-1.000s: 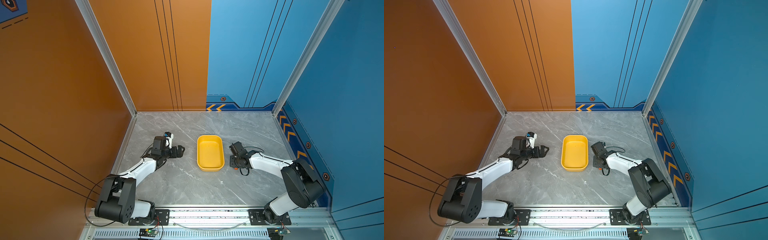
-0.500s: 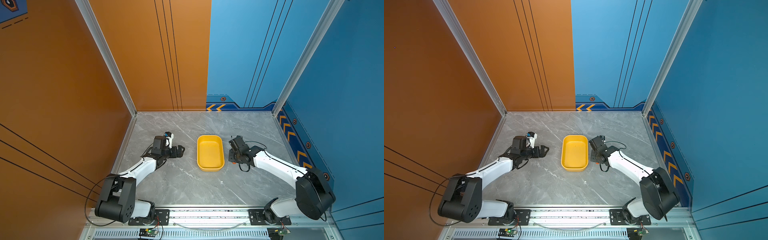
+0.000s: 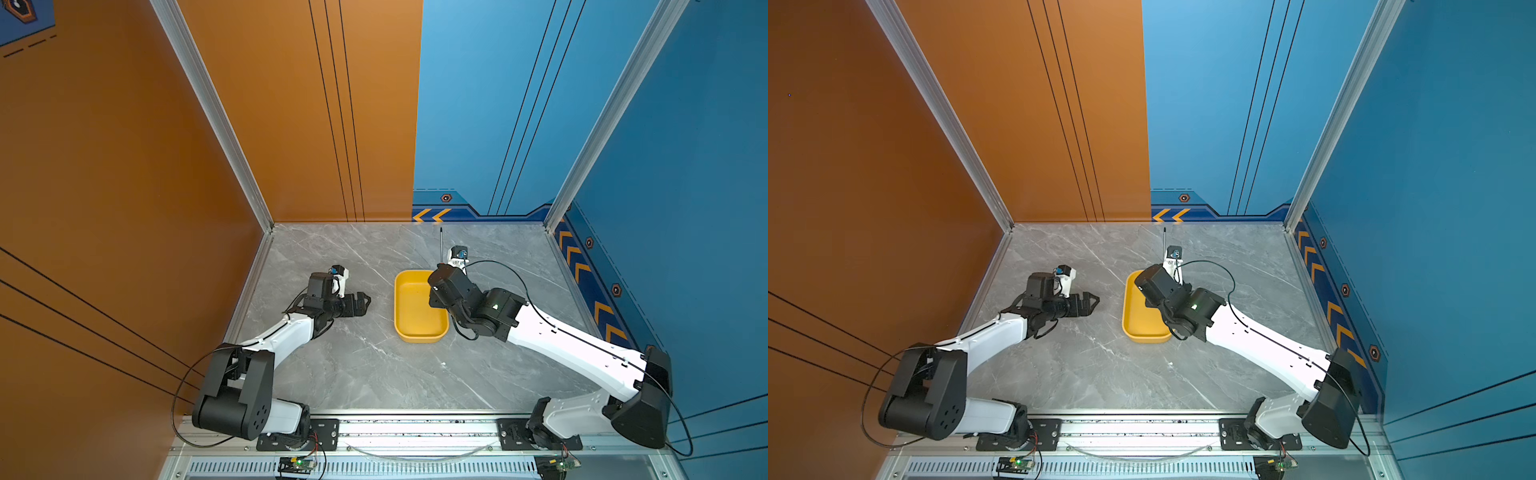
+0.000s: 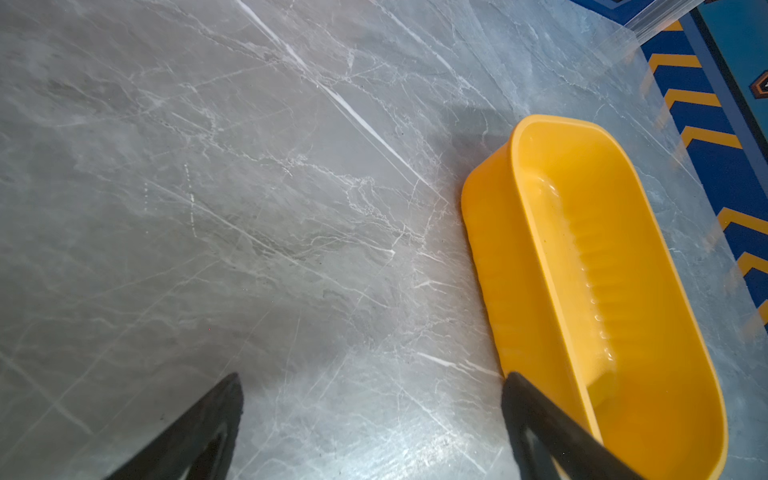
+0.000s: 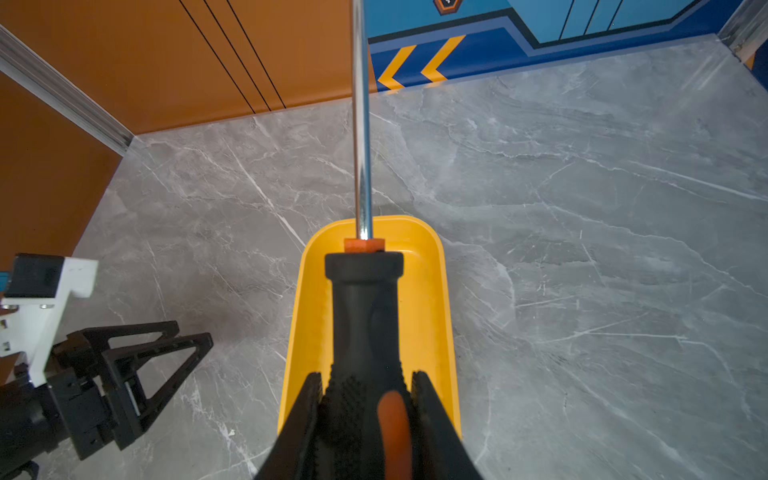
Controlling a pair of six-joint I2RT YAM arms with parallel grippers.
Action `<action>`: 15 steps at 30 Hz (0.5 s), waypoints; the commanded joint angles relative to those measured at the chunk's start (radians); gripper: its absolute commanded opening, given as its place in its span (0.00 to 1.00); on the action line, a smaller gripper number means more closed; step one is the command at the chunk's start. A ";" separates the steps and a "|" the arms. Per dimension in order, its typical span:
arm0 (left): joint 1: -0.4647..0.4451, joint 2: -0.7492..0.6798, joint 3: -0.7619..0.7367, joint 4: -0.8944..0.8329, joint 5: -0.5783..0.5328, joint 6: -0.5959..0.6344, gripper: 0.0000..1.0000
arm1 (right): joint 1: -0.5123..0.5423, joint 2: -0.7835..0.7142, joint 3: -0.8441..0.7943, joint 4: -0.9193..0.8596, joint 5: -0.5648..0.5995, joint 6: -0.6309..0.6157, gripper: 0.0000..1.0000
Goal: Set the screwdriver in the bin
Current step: 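Lift the screwdriver with the right gripper and carry it over the yellow bin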
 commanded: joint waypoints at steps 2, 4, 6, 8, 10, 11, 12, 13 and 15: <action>-0.004 0.006 0.022 0.017 0.034 0.004 0.98 | 0.031 0.116 0.077 -0.034 0.120 0.037 0.08; -0.002 0.005 0.021 0.018 0.033 0.007 0.98 | 0.032 0.160 0.096 -0.035 0.110 0.068 0.08; -0.002 0.003 0.021 0.017 0.036 0.009 0.98 | 0.032 0.203 0.111 -0.036 0.095 0.087 0.08; -0.001 0.003 0.022 0.015 0.037 0.009 0.98 | 0.030 0.245 0.124 -0.035 0.076 0.095 0.08; -0.002 0.003 0.023 0.014 0.036 0.009 0.98 | 0.024 0.283 0.134 -0.046 0.048 0.106 0.08; -0.002 0.003 0.023 0.014 0.037 0.009 0.98 | 0.018 0.302 0.140 -0.055 0.032 0.113 0.08; -0.002 0.003 0.023 0.012 0.037 0.009 0.98 | 0.014 0.317 0.144 -0.062 0.021 0.119 0.08; -0.001 0.003 0.023 0.011 0.036 0.010 0.98 | 0.011 0.332 0.145 -0.065 0.009 0.124 0.08; 0.000 0.001 0.024 0.008 0.033 0.010 0.98 | 0.007 0.356 0.143 -0.066 -0.013 0.129 0.08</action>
